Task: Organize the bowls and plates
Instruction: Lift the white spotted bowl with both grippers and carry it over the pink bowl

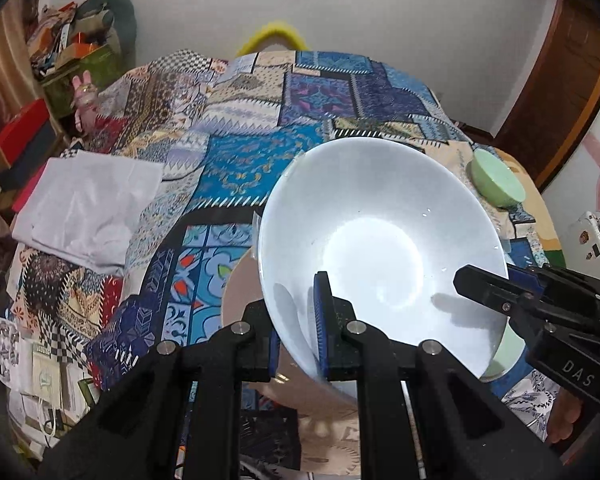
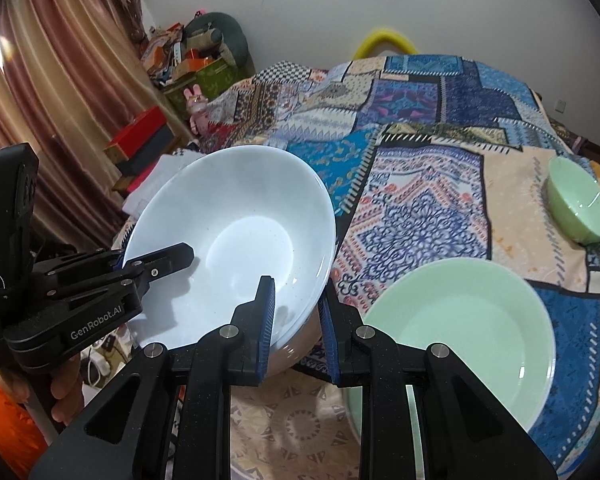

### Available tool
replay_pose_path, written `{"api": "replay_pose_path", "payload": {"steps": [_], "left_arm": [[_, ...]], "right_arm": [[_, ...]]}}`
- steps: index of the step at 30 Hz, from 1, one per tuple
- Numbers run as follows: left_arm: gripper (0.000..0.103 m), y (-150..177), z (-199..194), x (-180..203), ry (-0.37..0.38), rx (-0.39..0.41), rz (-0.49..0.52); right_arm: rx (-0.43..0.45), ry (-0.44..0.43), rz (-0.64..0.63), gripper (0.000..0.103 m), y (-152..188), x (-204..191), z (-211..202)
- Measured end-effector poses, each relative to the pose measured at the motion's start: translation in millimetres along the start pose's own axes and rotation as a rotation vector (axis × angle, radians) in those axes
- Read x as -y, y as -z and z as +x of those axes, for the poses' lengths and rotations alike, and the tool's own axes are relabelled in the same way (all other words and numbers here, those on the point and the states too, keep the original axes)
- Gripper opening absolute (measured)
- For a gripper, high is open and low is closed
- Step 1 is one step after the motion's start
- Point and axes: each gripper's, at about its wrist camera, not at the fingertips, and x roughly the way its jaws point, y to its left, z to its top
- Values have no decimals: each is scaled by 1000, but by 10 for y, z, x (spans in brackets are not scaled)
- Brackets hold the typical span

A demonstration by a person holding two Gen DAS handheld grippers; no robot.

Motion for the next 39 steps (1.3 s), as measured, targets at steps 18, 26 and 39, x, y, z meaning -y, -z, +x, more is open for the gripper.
{"api": "replay_pose_path", "payload": {"steps": [18,26,39], "left_arm": [[14,257,429,-282,-2,-110,-28],[14,280,510,-287,-24,-118,-10],[14,251,564,-276,-50,-117,-4]], "right_arm": [[-111,-17,38,20,189,-36,396],[-128,-8,32,20,195,-56,475],[-139,31,-17,21,143,-92,450]]}}
